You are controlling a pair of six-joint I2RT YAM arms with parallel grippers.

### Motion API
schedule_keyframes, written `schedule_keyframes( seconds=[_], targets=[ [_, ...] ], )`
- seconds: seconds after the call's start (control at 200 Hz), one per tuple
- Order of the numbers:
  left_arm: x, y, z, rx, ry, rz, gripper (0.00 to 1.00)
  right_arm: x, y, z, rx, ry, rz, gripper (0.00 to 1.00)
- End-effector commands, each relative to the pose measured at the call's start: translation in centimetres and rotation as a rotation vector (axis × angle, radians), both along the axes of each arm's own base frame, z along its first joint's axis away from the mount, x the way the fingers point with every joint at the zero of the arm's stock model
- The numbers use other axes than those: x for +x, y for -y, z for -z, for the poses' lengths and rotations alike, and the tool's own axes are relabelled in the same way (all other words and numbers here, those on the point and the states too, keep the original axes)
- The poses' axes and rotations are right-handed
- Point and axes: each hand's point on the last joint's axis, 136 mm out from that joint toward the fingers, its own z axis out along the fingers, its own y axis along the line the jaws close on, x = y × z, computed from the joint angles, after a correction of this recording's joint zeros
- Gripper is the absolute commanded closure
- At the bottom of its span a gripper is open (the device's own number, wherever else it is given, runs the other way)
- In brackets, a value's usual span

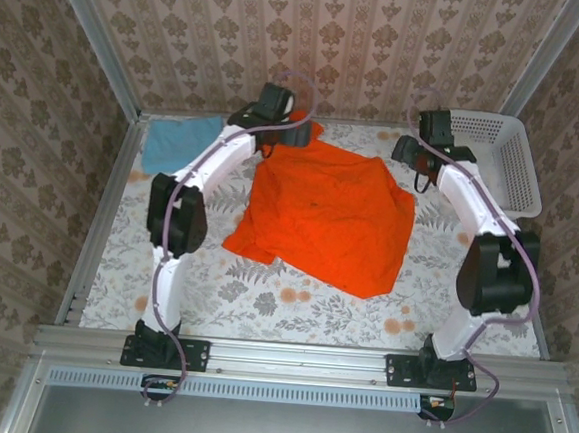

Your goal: Fold and stack the t-shirts

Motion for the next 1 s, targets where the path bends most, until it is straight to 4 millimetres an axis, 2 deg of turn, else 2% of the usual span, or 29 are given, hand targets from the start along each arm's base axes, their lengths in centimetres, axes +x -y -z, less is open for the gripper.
schedule_keyframes(
  seconds=[0.0,0.12,0.18,0.205,0.22,0.305,0.505,0.67,0.76,0.905,0.99],
  targets=[
    [0.2,-4.7,-3.3,-0.140,0.005,-0.127,0.06,-3.2,-4.1,-0.3,0.187,0.039,-0.104,0.25],
    [-1.7,-6.6,0.6,-0.117,-0.110,-0.173,0.14,-8.1,-6.6,5.4,0.232,-0.084,-0.155,0.27],
    [-3.1,-7.9,1.9,-0.109,-0.116,-0.224,0.16,-10.8,-7.0,7.7,0.224,-0.151,-0.159,0.27],
    [-3.7,-8.5,1.9,-0.114,-0.106,-0.253,0.19,-12.0,-7.1,9.0,0.219,-0.192,-0.160,0.28],
    [-4.3,-8.9,2.2,-0.116,-0.104,-0.267,0.20,-12.7,-7.1,8.8,0.220,-0.188,-0.161,0.28],
    [-7.1,-10.7,3.2,-0.129,-0.104,-0.343,0.21,-16.3,-6.8,10.7,0.216,-0.250,-0.153,0.30],
    [-14.4,-12.5,5.2,-0.086,-0.175,-0.406,0.24,-23.6,-5.2,12.8,0.233,-0.366,-0.064,0.34],
    [-20.5,-13.5,8.3,-0.111,-0.241,-0.397,0.26,-26.6,-5.3,13.8,0.298,-0.387,-0.044,0.36],
    [-22.7,-13.5,9.9,-0.128,-0.287,-0.361,0.26,-27.5,-6.2,14.9,0.344,-0.408,-0.068,0.39],
    [-24.6,-10.9,12.0,-0.214,-0.385,-0.230,0.28,-28.1,-8.0,17.2,0.375,-0.497,-0.113,0.43],
    [-24.9,-9.9,13.3,-0.240,-0.443,-0.199,0.30,-27.2,-8.7,18.2,0.381,-0.516,-0.106,0.46]
  ],
)
